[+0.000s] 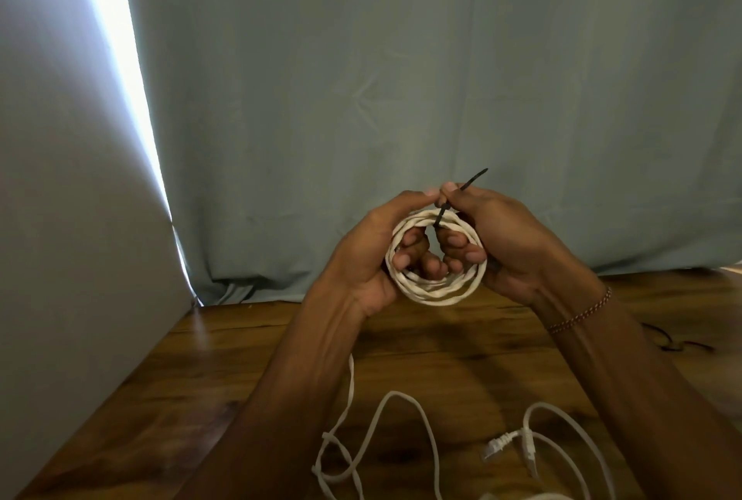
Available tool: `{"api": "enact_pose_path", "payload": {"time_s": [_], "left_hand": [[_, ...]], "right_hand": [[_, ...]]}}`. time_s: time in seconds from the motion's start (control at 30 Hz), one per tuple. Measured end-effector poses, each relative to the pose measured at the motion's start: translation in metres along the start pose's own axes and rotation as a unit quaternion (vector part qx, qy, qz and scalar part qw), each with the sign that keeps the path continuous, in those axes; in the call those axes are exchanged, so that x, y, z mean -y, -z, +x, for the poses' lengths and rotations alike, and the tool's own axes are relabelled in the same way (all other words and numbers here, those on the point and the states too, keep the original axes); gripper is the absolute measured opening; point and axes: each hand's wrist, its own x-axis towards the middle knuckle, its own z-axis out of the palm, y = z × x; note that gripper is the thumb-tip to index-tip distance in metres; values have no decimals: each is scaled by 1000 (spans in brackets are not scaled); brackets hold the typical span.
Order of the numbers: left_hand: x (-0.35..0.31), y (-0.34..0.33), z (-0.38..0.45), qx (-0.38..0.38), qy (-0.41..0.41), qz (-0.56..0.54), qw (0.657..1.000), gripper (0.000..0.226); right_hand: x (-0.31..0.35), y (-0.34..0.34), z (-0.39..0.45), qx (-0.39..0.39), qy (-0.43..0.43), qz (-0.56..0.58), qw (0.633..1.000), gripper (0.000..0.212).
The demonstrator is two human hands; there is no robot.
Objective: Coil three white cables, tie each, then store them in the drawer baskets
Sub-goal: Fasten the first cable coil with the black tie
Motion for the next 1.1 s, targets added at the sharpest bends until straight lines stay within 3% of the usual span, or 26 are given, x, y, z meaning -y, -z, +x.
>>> {"api": "enact_pose_path", "payload": {"time_s": [0.17, 0.27, 0.5, 0.67, 0.8, 0.97, 1.1], "left_hand": [[-5, -3, -1, -22, -58, -30, 998, 30], [-7, -1, -3, -31, -68, -15, 997, 35], [-3, 0, -4, 0, -46, 7, 999, 46], [3, 1, 0, -10, -55, 26, 998, 46], [2, 2, 3, 3, -62, -8, 998, 36], [5, -2, 7, -39, -83, 55, 994, 41], [5, -9, 4, -62, -91, 83, 990, 38]], "right_hand": [[4, -5, -3, -11, 23, 87, 996, 25], [2, -12, -3, -35, 38, 126, 991, 25], [-1, -9, 0, -100, 30, 76, 992, 22], [1, -7, 1, -110, 47, 2, 993, 25], [3, -4, 2, -129, 112, -76, 982, 30], [-6, 4, 8, -160, 216, -236, 934, 34], [-8, 9, 11, -180, 265, -299, 899, 35]]}}
